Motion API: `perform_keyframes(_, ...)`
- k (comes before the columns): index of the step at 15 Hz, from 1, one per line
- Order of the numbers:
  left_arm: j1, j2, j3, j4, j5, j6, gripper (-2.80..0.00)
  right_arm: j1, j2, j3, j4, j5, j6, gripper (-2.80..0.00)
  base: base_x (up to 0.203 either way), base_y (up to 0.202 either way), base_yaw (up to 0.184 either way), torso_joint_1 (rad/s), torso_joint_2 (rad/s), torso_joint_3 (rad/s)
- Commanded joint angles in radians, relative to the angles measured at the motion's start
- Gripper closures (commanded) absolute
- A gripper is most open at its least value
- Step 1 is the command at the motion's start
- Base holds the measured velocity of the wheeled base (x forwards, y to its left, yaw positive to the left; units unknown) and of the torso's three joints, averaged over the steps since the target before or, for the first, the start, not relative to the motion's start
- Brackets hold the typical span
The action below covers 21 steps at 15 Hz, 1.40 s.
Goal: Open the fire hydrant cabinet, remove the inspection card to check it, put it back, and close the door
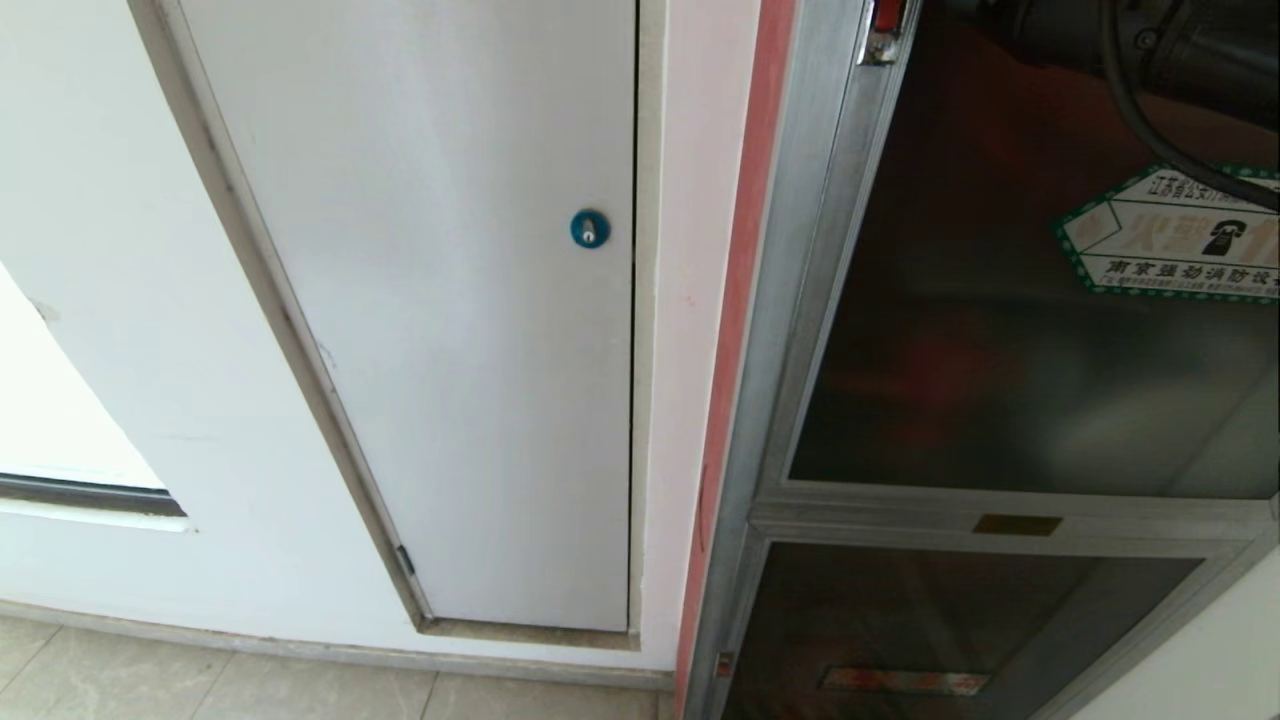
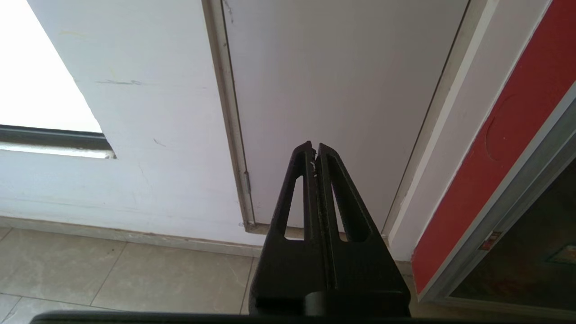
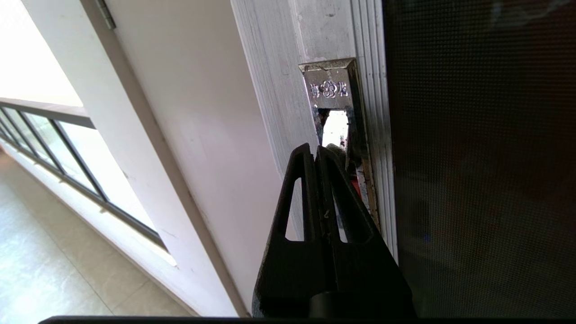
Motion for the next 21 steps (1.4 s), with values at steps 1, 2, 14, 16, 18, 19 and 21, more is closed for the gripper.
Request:
perform_keyframes(1, 0.000, 0.000, 0.018, -0.001, 0.000, -0.001, 0.00, -0.007, 0.004, 0.000, 0.000, -0.001, 0.004, 0.00, 0.000, 0.000, 0.000, 0.000, 0.00, 0.000)
perform_keyframes(2, 0.000, 0.000, 0.018, 0.000, 0.000, -0.001, 0.00, -0.011, 0.004, 0.002, 0.000, -0.001, 0.005, 0.00, 0.000, 0.000, 0.000, 0.000, 0.00, 0.000)
perform_keyframes(14, 0.000, 0.000, 0.018, -0.001, 0.000, -0.001, 0.00, -0.016, 0.023, -0.001, 0.000, -0.001, 0.002, 0.00, 0.000, 0.000, 0.000, 0.000, 0.00, 0.000)
perform_keyframes(16, 0.000, 0.000, 0.018, 0.000, 0.000, -0.001, 0.00, -0.017, 0.027, -0.002, 0.000, -0.001, 0.002, 0.00, 0.000, 0.000, 0.000, 0.000, 0.00, 0.000)
perform_keyframes(18, 0.000, 0.000, 0.018, -0.001, 0.000, -0.001, 0.00, -0.018, 0.029, -0.003, 0.001, -0.001, 0.002, 0.00, 0.000, 0.000, 0.000, 0.000, 0.00, 0.000)
perform_keyframes(19, 0.000, 0.001, 0.018, -0.001, 0.000, -0.001, 0.00, -0.018, 0.029, -0.003, 0.000, -0.001, 0.002, 0.00, 0.000, 0.000, 0.000, 0.000, 0.00, 0.000)
perform_keyframes(21, 0.000, 0.000, 0.018, -0.001, 0.000, -0.001, 0.00, -0.018, 0.035, -0.003, 0.001, -0.001, 0.004, 0.00, 0.000, 0.000, 0.000, 0.000, 0.00, 0.000)
